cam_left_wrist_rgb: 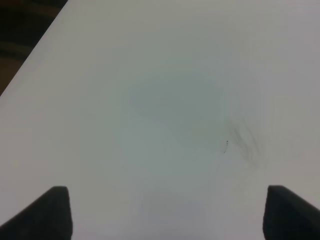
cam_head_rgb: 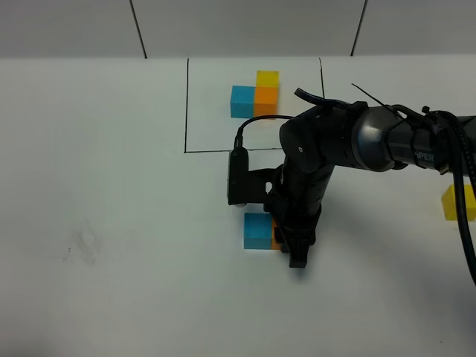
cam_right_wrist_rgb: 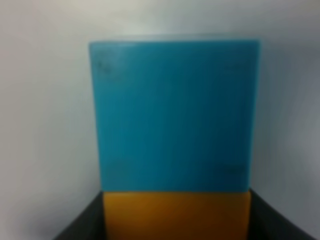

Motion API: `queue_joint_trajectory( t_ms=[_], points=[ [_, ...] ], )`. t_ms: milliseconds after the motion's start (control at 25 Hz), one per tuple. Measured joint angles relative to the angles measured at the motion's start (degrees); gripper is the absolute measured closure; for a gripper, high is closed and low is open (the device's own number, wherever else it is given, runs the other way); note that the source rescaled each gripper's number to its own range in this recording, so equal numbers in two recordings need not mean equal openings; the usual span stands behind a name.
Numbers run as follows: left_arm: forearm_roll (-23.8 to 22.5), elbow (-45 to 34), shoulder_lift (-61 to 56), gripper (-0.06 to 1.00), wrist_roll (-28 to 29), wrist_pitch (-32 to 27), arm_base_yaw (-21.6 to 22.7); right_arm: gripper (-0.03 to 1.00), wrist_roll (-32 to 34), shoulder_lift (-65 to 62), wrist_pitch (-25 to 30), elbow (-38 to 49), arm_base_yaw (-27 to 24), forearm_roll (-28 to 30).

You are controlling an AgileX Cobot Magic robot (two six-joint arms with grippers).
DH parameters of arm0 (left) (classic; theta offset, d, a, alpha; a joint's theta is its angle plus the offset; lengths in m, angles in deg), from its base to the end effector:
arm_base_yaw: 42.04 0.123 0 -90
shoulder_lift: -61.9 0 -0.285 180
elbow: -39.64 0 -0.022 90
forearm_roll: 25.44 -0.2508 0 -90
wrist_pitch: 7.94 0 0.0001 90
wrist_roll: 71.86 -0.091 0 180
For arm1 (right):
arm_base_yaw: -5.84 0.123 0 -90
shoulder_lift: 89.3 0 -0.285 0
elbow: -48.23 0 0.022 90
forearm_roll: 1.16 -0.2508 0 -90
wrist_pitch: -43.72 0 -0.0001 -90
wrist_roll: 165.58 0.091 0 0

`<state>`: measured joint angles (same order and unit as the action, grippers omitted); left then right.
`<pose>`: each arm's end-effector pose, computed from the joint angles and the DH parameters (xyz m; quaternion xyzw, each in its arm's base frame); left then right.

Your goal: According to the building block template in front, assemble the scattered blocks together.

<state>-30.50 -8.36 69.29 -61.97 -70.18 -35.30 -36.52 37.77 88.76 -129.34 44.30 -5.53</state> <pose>-0.0091 0.0061 0.2782 -0.1262 0.8453 0.0298 0.5183 0.3008 0.2452 0.1174 -0.6839 0.7275 0.0229 0.0504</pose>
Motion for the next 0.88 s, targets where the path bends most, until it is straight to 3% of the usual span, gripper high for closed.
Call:
queue_joint_trajectory(
  t_ms=[120,200,320,520,680,880],
  points=[
    [0.00,0.00,0.00,0.20,-0.05,0.00,0.00,0.58,2.86,-0.66,1.00,0.05,0.00,-0.57],
    [0.00,0.00,0.00,0.20,-0.05,0.00,0.00,0.28,6.38,-2.53,1.97,0.17,0.00,0.31],
    [0.00,0.00,0.00,0.20,-0.05,0.00,0.00,0.03,14.38,-7.38,4.86,0.17,-0.45,3.20],
    [0.00,0.00,0.00,0.20,-0.05,0.00,0.00,-0.03,36.59,-16.99,7.69,1.82,-6.45,5.20],
    [0.00,0.00,0.00,0.20,-0.05,0.00,0.00,0.04,53.96,-26.09,4.95,6.43,-14.98,8.69],
    [0.00,0.00,0.00,0.20,-0.05,0.00,0.00,0.12,61.20,-32.47,4.43,10.47,-25.32,11.91]
  ],
)
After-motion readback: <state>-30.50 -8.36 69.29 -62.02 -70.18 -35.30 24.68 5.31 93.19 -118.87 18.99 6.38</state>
